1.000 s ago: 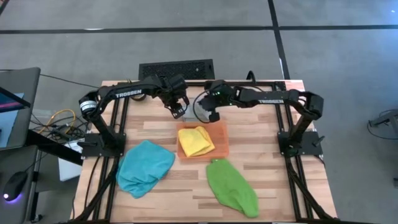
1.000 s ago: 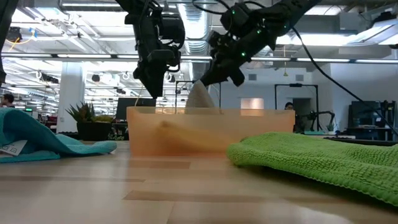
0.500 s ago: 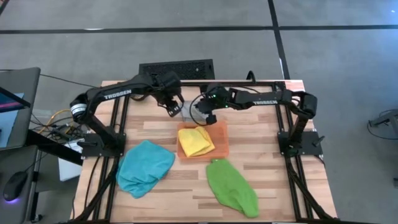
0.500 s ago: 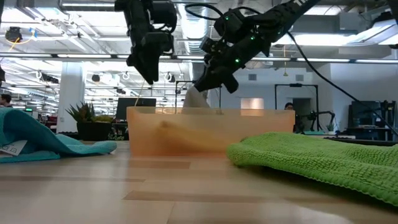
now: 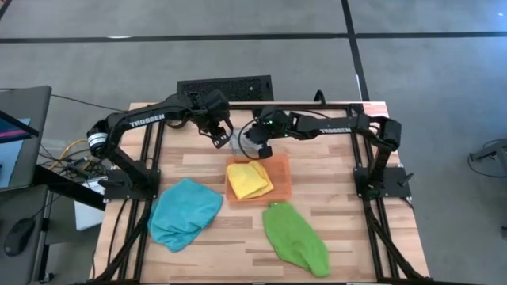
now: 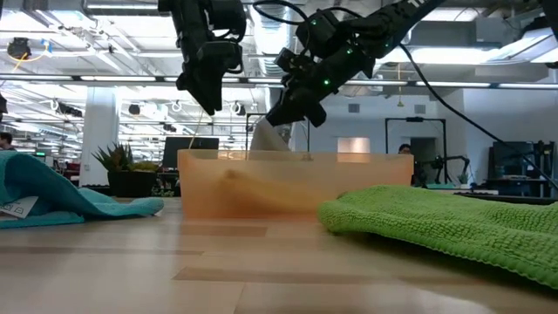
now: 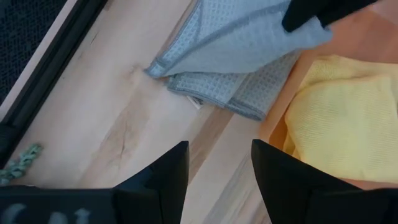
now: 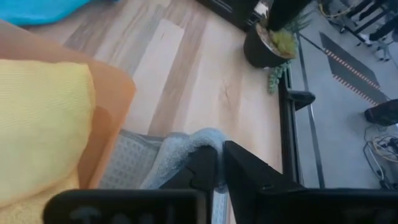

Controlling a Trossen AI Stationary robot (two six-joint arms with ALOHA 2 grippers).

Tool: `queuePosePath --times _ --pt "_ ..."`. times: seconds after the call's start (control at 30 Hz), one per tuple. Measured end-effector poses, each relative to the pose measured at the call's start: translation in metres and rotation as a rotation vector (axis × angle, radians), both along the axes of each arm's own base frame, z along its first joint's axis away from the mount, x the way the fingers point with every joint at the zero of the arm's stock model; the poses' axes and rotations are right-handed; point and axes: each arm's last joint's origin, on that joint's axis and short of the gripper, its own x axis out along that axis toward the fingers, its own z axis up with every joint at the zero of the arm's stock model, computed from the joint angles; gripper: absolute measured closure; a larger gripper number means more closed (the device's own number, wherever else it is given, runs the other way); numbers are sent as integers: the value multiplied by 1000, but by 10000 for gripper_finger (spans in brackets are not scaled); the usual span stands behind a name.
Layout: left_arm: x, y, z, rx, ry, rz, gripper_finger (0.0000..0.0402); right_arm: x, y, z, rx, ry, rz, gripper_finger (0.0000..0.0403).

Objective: Sort microfiber towel by color & place in baskets
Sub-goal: Fold the gray towel, then stack the gray towel on top of the yellow towel into the orange bin

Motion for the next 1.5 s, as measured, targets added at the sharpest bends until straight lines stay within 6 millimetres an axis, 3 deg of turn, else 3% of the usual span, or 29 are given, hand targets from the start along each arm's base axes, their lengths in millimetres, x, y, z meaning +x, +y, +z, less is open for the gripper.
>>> queuePosePath --times 0.43,0.6,0.7,0.8,0.87,1.0,1.23,1.5 --pt "0 0 0 3 2 -9 235 5 10 3 -56 -30 50 203" --pt "0 0 0 3 2 -10 235 2 7 17 -10 -62 -67 175" --pt "0 0 0 6 4 -17 235 -7 -5 37 126 -88 -211 174" --pt "0 0 0 5 4 -18 235 -27 -24 55 394 -79 -337 178" --pt "0 0 0 5 3 -18 235 -41 -39 56 606 -50 -424 181" --pt "0 0 0 4 3 -18 235 -62 -67 41 943 33 -614 184" --pt "0 0 0 7 4 -29 235 -74 -109 1 1262 95 -846 185" --pt "0 0 0 6 3 -30 235 -70 -123 -45 1377 202 -959 188"
